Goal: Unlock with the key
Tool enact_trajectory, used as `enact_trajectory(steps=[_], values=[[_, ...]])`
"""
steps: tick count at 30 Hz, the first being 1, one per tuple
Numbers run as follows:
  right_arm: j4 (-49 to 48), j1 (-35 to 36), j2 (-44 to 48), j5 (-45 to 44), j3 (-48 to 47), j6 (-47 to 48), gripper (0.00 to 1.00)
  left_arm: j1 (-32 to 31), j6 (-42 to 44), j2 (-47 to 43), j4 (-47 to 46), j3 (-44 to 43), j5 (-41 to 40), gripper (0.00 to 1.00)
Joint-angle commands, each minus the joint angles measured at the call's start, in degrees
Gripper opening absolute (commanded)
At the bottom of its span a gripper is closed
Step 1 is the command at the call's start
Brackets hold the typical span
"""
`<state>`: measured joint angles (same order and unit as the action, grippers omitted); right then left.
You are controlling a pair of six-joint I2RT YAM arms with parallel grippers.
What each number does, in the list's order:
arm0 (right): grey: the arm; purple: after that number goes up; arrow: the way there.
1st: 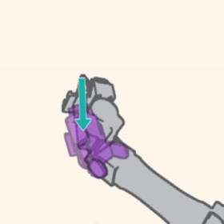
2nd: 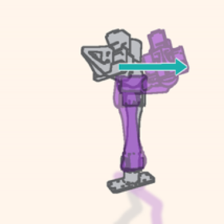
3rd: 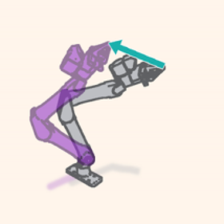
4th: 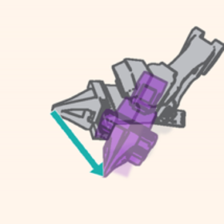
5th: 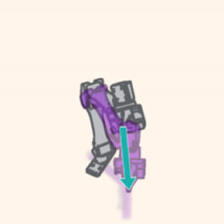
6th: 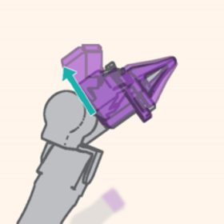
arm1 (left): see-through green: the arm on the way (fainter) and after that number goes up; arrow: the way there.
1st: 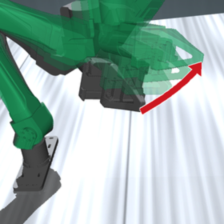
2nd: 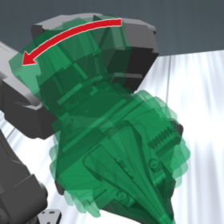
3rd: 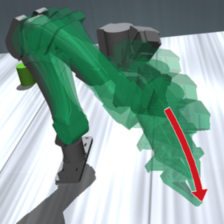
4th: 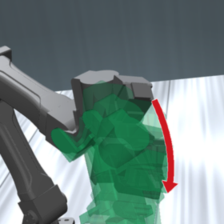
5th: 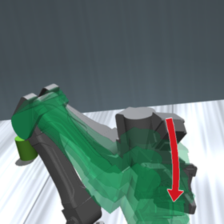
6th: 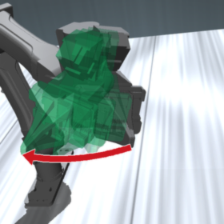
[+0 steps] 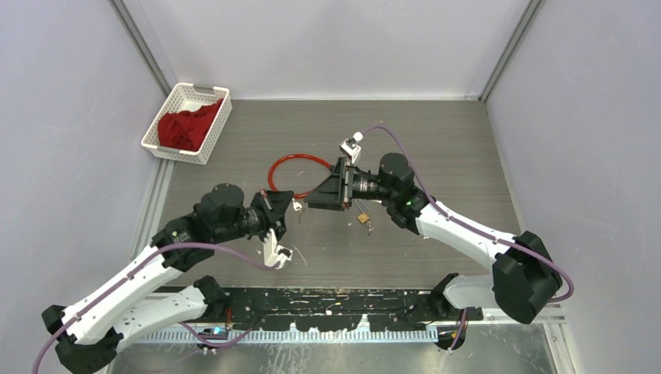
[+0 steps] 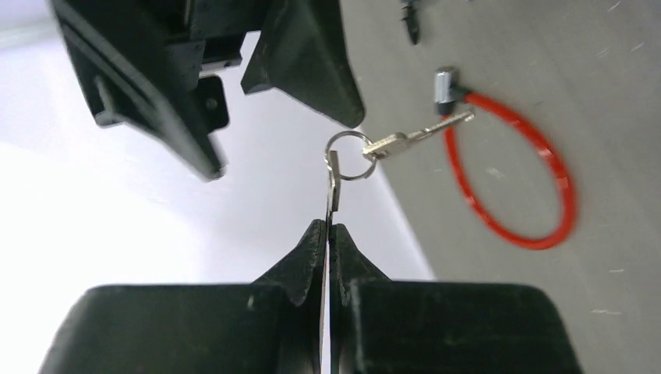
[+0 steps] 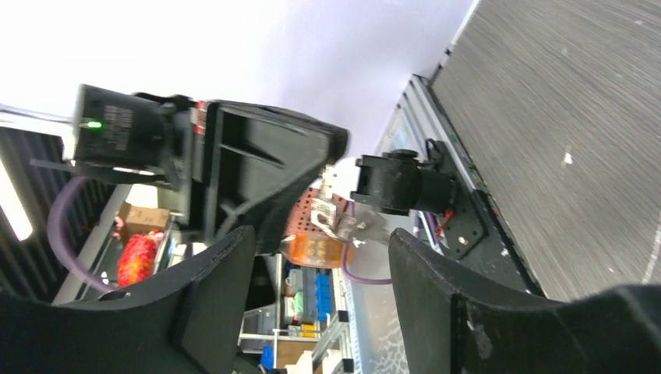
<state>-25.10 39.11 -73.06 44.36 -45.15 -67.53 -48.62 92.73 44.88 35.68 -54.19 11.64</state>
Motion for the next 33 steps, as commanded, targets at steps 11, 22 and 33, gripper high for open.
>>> enact_trajectory(steps=[11, 22, 33], values=[[-24.36, -0.31, -0.77, -0.43, 3.39, -8.80, 0.62, -0.18, 25.74, -4.64, -24.73, 8.47, 1.79, 0.00], [-37.73, 0.39, -3.87, -3.50, 5.67, -13.97, 0.53, -0.67, 23.65, -3.60, -25.57, 7.63, -0.23, 0.00], [-47.44, 0.77, -8.96, -3.34, 4.22, -17.35, 0.39, -1.40, 21.45, -3.42, -25.57, 7.25, -2.29, 0.00]])
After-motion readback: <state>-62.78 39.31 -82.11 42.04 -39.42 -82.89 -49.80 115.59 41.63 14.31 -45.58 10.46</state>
